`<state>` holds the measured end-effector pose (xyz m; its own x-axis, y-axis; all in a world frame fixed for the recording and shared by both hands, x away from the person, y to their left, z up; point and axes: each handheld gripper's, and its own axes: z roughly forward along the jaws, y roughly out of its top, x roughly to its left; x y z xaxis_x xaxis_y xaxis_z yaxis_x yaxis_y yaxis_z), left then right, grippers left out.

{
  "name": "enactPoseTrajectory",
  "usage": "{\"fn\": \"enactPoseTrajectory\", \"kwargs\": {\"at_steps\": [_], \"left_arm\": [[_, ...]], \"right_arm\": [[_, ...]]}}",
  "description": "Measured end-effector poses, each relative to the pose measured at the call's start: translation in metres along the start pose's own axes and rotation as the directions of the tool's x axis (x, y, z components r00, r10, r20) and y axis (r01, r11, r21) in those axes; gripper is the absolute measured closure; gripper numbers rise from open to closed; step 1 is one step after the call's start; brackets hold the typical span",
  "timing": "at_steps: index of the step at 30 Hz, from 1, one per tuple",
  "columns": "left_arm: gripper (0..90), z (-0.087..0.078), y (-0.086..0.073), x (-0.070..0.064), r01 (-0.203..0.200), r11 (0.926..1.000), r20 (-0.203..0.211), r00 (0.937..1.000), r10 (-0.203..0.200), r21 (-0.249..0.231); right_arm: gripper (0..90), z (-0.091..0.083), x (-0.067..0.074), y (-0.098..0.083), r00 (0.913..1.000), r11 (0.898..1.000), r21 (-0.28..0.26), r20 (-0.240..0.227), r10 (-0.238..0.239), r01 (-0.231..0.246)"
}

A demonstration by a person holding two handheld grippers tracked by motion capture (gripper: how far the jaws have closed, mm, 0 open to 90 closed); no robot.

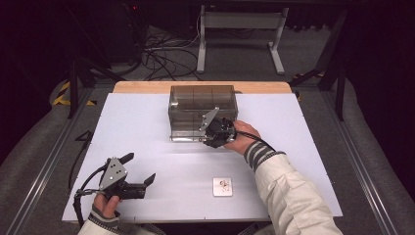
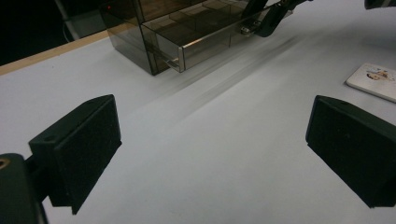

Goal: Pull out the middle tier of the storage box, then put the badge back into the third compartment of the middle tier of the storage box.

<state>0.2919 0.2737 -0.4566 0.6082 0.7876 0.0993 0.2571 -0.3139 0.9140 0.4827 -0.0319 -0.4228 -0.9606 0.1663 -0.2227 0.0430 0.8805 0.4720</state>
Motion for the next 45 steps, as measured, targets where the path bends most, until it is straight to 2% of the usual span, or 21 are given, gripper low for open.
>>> {"fn": "enactPoseTrajectory", "kwargs": {"at_steps": [7,15,16,20,24,28,31,37,39,42,45], "left_arm": [[4.0,0.000,0.000,0.000,-0.002,1.0000,-0.002,1.0000,0.002,0.000],[4.0,0.002,0.001,-0.001,-0.006,1.0000,0.002,1.0000,0.006,0.001],[4.1,0.001,0.001,-0.001,-0.006,1.0000,0.002,1.0000,0.006,0.001],[4.0,0.000,0.001,-0.001,-0.003,1.0000,-0.005,1.0000,0.003,-0.003],[4.0,0.001,0.001,0.000,-0.005,1.0000,-0.002,1.0000,0.005,-0.003],[4.0,0.001,0.001,-0.001,-0.005,1.0000,-0.002,1.0000,0.005,-0.002],[4.0,0.001,0.001,-0.001,-0.004,1.0000,-0.003,1.0000,0.004,-0.002],[4.0,0.001,0.001,-0.002,-0.007,1.0000,0.000,1.0000,0.007,0.000],[4.0,0.001,0.001,-0.002,-0.006,1.0000,-0.001,1.0000,0.006,-0.002],[4.0,0.001,0.001,-0.002,-0.005,1.0000,0.000,1.0000,0.005,-0.001],[4.0,0.001,0.001,-0.002,-0.005,1.0000,0.000,1.0000,0.005,0.000]], "right_arm": [[55.3,-0.006,0.002,0.000,0.9999,1.000,-0.022,0.006,0.009,-0.009],[42.6,-0.026,0.010,0.000,0.9986,0.994,-0.103,0.042,0.032,-0.028],[41.6,-0.031,0.012,0.001,0.9985,0.992,-0.126,0.038,0.039,-0.033],[40.6,-0.040,0.016,0.001,0.9984,0.987,-0.160,0.041,0.040,-0.033],[38.5,-0.055,0.020,-0.001,0.9982,0.974,-0.221,0.025,0.054,-0.047],[36.9,-0.061,0.023,-0.003,0.9980,0.969,-0.240,0.027,0.058,-0.049],[34.8,-0.067,0.029,-0.006,0.9964,0.961,-0.267,0.028,0.079,-0.069],[31.2,-0.075,0.038,-0.008,0.9950,0.959,-0.268,0.023,0.097,-0.088],[30.8,-0.080,0.041,-0.009,0.9946,0.954,-0.286,0.022,0.101,-0.090],[30.7,-0.084,0.045,-0.013,0.9930,0.940,-0.324,0.008,0.118,-0.109],[28.6,-0.085,0.050,-0.020,0.9925,0.938,-0.327,-0.003,0.122,-0.117]]}}
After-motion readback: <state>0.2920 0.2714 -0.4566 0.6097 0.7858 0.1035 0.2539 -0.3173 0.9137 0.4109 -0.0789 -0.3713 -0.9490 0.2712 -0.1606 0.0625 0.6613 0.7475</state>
